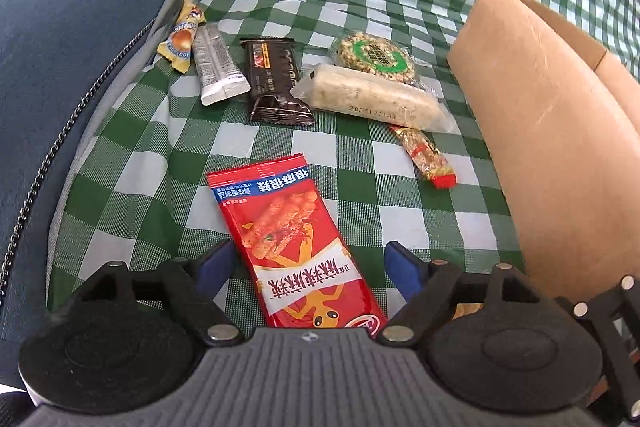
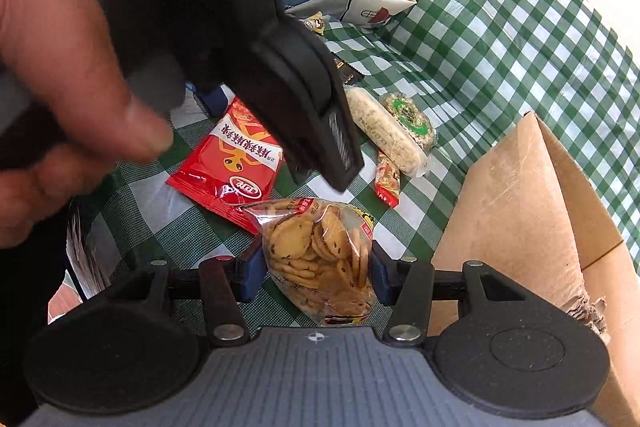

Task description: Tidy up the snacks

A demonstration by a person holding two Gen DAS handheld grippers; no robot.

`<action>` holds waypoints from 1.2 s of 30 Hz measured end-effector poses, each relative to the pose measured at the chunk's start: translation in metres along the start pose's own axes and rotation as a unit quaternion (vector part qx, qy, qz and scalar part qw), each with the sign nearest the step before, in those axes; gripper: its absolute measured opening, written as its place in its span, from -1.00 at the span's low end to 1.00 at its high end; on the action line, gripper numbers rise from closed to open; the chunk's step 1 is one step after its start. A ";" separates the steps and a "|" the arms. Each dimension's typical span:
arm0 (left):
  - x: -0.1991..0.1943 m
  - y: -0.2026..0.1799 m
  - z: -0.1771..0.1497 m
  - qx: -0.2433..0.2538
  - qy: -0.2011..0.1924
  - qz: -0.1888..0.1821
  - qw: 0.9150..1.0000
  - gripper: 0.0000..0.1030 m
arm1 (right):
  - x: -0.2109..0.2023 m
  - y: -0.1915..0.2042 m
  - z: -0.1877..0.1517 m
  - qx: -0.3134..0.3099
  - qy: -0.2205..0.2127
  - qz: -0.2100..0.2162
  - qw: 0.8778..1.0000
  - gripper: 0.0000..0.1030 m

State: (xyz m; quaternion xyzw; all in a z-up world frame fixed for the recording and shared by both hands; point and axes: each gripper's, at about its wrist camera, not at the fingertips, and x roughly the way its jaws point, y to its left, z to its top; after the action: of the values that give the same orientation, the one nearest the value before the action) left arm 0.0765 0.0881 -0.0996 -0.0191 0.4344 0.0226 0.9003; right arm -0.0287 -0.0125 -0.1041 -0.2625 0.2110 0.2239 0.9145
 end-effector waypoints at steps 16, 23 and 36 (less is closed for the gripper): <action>-0.021 0.008 0.005 -0.027 -0.045 -0.016 0.998 -0.84 | -0.019 -0.001 0.001 -0.009 -0.034 -0.012 0.999 -0.03; -0.024 0.017 0.007 -0.055 -0.041 -0.033 0.997 -0.72 | -0.027 -0.008 0.006 0.005 -0.038 -0.019 0.999 -0.03; -0.025 0.027 0.006 -0.094 -0.041 -0.064 0.993 0.26 | -0.053 -0.015 0.010 0.003 -0.070 -0.045 0.997 -0.04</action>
State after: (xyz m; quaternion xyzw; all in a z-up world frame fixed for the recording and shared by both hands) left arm 0.0639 0.1143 -0.0772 -0.1308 0.3907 0.0062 0.9111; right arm -0.0613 -0.0341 -0.0637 -0.2525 0.1353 0.1994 0.9371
